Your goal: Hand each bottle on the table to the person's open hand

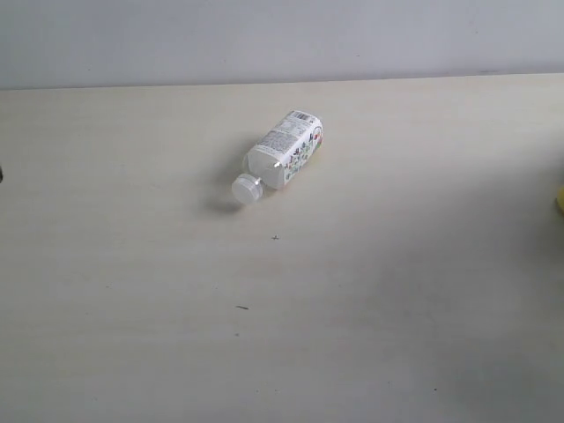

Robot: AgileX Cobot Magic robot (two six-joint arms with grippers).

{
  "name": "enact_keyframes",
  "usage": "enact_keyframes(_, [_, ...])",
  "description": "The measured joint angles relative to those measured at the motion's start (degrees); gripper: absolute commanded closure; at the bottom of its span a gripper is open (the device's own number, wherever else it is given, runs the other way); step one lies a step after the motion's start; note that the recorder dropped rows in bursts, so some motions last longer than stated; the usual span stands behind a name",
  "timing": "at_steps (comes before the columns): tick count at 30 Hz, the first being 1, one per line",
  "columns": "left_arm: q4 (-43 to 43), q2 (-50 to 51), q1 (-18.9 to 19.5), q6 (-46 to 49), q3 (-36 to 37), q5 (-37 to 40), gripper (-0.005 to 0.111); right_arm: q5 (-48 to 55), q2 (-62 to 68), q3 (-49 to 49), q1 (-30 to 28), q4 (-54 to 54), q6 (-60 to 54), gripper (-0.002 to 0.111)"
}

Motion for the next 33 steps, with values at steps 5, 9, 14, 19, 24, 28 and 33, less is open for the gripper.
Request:
enact_keyframes(5, [0.0,-4.8,0.0,0.1,8.2,-3.3,0.107,0.0,0.0,0.0,0.0,0.0,0.0,0.108])
enact_keyframes(9, [-1.1,-5.1,0.0,0.1,11.5,-5.5,0.107,0.0,0.0,0.0,0.0,0.0,0.0,0.108])
enact_keyframes(14, [-1.4,-5.2,0.0,0.4,16.8,-9.8,0.107,0.0,0.0,0.0,0.0,0.0,0.0,0.108])
enact_keyframes(19, [-1.4,-5.2,0.0,0.5,22.8,-18.3,0.107,0.0,0.0,0.0,0.0,0.0,0.0,0.108])
enact_keyframes(24, [-1.3,-5.2,0.0,1.1,26.5,-23.6,0.107,0.0,0.0,0.0,0.0,0.0,0.0,0.108])
enact_keyframes(28, [-1.1,-5.2,0.0,2.7,26.7,-24.5,0.107,0.0,0.0,0.0,0.0,0.0,0.0,0.108])
enact_keyframes(33, [-1.0,-5.2,0.0,3.2,26.7,-24.5,0.107,0.0,0.0,0.0,0.0,0.0,0.0,0.108])
